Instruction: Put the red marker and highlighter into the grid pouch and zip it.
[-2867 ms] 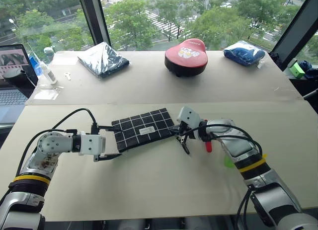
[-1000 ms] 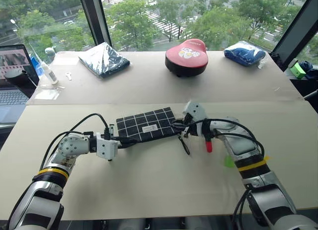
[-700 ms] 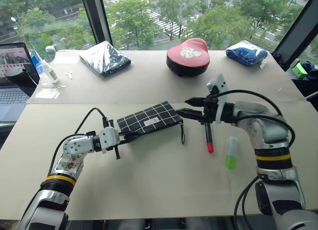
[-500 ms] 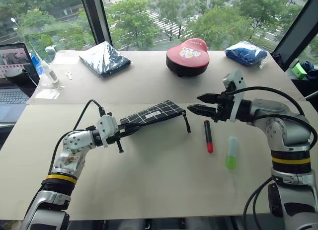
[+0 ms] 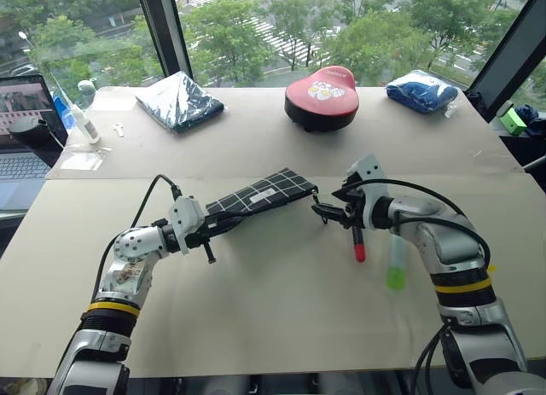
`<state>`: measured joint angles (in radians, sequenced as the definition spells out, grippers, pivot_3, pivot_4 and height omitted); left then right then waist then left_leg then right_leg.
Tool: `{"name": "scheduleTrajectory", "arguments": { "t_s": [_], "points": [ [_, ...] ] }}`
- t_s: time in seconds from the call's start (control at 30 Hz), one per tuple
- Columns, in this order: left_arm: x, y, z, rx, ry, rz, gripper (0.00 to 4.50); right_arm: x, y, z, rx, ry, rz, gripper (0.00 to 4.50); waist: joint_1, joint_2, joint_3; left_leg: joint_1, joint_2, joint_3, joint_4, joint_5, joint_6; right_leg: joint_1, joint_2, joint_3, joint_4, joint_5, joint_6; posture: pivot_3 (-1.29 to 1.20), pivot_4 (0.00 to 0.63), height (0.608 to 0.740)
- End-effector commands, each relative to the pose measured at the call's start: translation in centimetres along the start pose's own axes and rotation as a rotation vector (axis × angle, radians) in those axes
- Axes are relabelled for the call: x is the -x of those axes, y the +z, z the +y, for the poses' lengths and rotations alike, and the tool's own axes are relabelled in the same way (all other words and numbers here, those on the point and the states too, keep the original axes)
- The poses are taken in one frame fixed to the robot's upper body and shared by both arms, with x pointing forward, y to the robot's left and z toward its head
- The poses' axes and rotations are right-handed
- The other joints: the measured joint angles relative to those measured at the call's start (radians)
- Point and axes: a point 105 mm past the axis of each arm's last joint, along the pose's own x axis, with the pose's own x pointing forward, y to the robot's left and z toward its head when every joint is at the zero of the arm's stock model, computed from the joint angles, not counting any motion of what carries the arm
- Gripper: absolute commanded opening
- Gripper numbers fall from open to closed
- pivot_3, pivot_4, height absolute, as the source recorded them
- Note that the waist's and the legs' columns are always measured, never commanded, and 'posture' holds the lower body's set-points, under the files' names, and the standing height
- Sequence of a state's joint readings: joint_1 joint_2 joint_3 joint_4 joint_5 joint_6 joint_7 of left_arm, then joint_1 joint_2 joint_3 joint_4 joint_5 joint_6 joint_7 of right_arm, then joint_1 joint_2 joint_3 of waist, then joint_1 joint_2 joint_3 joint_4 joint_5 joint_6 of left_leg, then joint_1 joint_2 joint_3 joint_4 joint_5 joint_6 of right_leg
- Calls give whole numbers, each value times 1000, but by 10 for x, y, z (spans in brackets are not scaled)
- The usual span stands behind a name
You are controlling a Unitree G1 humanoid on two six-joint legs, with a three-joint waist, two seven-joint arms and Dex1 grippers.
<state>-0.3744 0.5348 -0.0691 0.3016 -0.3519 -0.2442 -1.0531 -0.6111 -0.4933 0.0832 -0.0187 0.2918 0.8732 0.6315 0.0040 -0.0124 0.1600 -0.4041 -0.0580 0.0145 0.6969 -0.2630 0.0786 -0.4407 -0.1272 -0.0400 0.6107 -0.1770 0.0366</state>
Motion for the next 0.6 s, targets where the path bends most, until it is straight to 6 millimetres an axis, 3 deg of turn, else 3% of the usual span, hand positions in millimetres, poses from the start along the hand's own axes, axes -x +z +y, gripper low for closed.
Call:
{"name": "scheduleTrajectory", "arguments": {
  "t_s": [0.03,0.17,0.43,0.6],
  "points": [
    [0,10,4,-31,18,-34,0,-3,16,2,37,5,-60,3793,-1,0,0,0,0,0,0,0,0,0,0,0,0,0,0,0,150,740],
    [-1,14,5,-34,27,-41,0,-8,18,5,46,22,-67,2733,-2,0,0,0,0,0,0,0,0,0,0,0,0,0,0,0,150,740],
    [-4,17,7,-34,39,-47,0,-8,26,13,79,77,-106,75,-3,0,0,0,0,0,0,0,0,0,0,0,0,0,0,0,150,740],
    [-6,18,6,-34,39,-49,0,-7,28,19,102,108,-113,75,-3,0,0,0,0,0,0,0,0,0,0,0,0,0,0,0,150,740]
  ]
}}
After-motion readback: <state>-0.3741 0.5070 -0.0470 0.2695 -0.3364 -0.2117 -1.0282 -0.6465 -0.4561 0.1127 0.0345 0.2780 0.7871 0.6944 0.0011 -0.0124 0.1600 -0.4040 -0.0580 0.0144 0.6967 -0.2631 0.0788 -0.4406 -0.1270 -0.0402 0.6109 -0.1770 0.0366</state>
